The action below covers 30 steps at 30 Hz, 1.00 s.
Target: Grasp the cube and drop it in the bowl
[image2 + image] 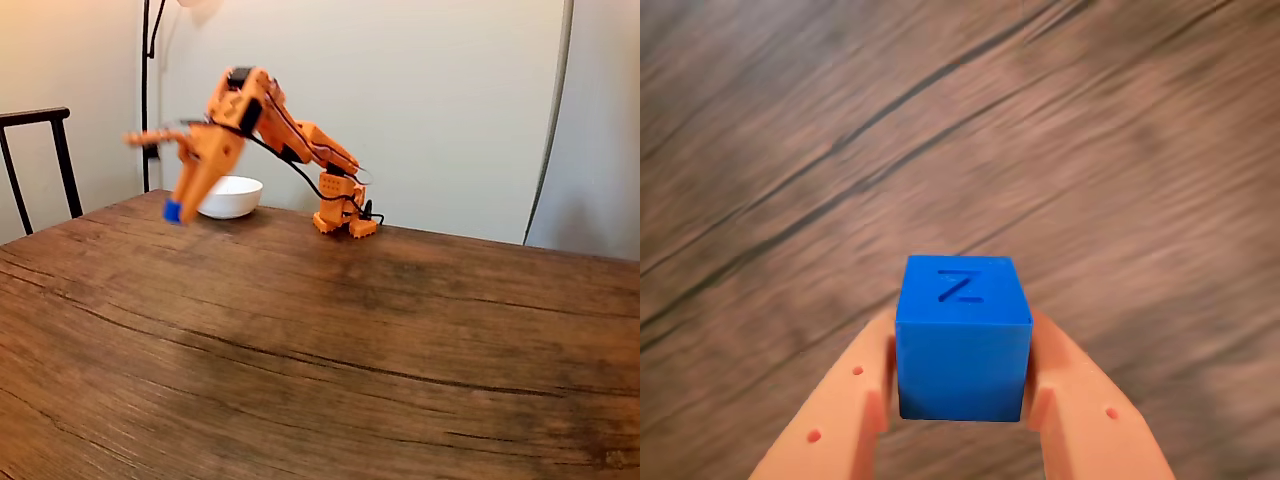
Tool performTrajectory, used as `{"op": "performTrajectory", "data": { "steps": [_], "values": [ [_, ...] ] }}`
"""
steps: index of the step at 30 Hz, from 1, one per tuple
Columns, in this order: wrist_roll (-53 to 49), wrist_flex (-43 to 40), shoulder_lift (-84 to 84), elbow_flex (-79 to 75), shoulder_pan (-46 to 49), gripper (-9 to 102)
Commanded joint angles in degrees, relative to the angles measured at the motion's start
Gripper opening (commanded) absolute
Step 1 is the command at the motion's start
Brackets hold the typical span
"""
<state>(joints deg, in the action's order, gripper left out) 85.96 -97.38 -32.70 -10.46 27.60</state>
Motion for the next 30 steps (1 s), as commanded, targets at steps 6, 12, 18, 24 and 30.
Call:
{"op": "performTrajectory", "data": {
  "steps": [6,12,18,24,30],
  "values": [
    [8.0,-3.8,-14.2,6.0,7.9,7],
    [8.9,-3.7,-30.3,27.6,12.3,7],
    [8.8,-3.5,-49.8,52.2,15.2,7],
    [6.9,-3.3,-65.0,70.4,16.1,8],
    [7.3,-3.3,-75.4,81.8,21.2,8]
  ]
}}
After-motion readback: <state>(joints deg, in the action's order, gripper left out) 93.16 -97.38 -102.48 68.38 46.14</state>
